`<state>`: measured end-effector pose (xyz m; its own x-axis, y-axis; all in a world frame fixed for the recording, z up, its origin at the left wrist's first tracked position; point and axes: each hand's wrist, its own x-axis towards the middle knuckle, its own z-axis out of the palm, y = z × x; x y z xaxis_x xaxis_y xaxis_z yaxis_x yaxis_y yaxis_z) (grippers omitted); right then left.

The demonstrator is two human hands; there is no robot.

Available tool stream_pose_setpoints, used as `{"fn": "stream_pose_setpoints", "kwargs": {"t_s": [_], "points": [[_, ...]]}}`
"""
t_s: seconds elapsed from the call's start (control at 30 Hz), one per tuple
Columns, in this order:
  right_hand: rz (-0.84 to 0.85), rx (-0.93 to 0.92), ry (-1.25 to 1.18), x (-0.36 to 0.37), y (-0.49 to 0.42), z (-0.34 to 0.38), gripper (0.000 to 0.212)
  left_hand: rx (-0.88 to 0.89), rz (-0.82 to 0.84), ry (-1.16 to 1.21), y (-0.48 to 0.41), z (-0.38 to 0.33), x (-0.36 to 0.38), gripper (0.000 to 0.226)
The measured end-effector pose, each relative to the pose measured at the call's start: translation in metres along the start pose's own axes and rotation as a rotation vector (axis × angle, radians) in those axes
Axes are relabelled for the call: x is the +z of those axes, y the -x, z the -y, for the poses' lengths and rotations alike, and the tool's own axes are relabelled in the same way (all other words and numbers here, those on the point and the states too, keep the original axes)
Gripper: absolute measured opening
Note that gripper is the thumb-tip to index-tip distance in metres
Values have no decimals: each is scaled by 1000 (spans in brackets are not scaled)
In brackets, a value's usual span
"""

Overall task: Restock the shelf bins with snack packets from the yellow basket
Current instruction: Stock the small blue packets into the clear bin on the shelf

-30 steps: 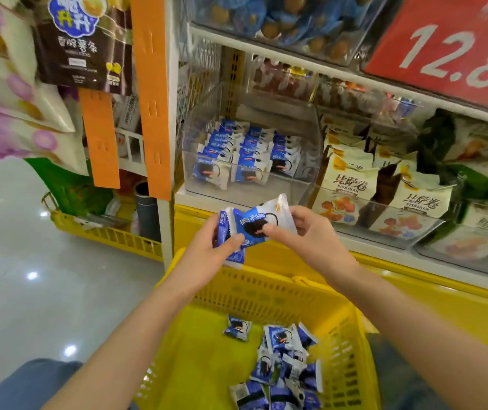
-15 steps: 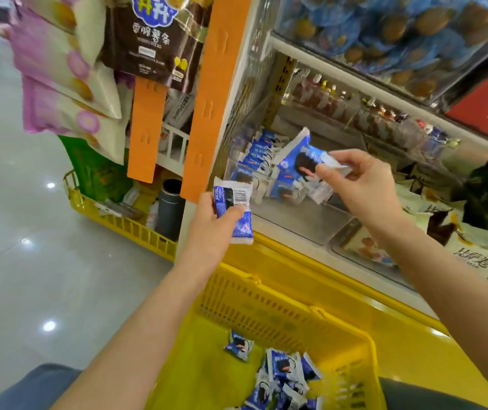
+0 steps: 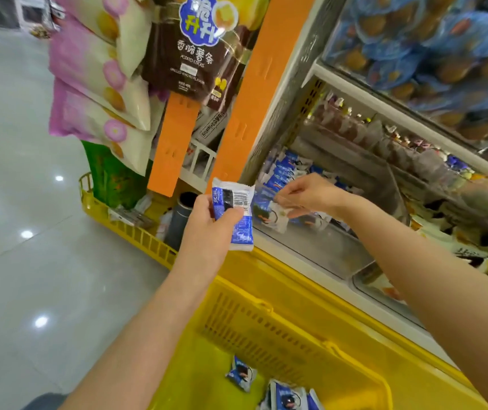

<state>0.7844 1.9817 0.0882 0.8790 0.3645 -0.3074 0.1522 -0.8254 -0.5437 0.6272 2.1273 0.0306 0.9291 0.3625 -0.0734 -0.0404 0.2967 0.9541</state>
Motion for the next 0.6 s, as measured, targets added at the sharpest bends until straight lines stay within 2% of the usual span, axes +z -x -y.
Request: {"fn": "stream_pose_setpoints", "kwargs": {"t_s": [0.1,0.2,0.23,0.3,0.37,0.4,0.47,0.53,0.6], "points": [[42,42,-81,3,-1,-3,41,-25,-2,-7,0,2,1,18],[43,67,-73,5,8,-5,52,-82,42,18,2,3,5,19],[-25,27,-1,7,13,-3,53,-106,63,30,3,3,6,19],[-266,-131,110,12,29,1,48,-141,102,27,5,4,9,19],[-478,-299,84,20,54,5,36,-144,132,-3,8,5,12,26],[-509,-348,26,25,67,6,28,-142,148,-13,9,6,13,31],[-454,-371,-88,36,92,6,23,-133,201,-17,13,8,17,36],[-353,-325,-212,46,110,2,26,-116,293,-23,17,9,21,35],[-326,-291,-286,49,122,-3,21,-93,379,-32,22,11,27,34]]}}
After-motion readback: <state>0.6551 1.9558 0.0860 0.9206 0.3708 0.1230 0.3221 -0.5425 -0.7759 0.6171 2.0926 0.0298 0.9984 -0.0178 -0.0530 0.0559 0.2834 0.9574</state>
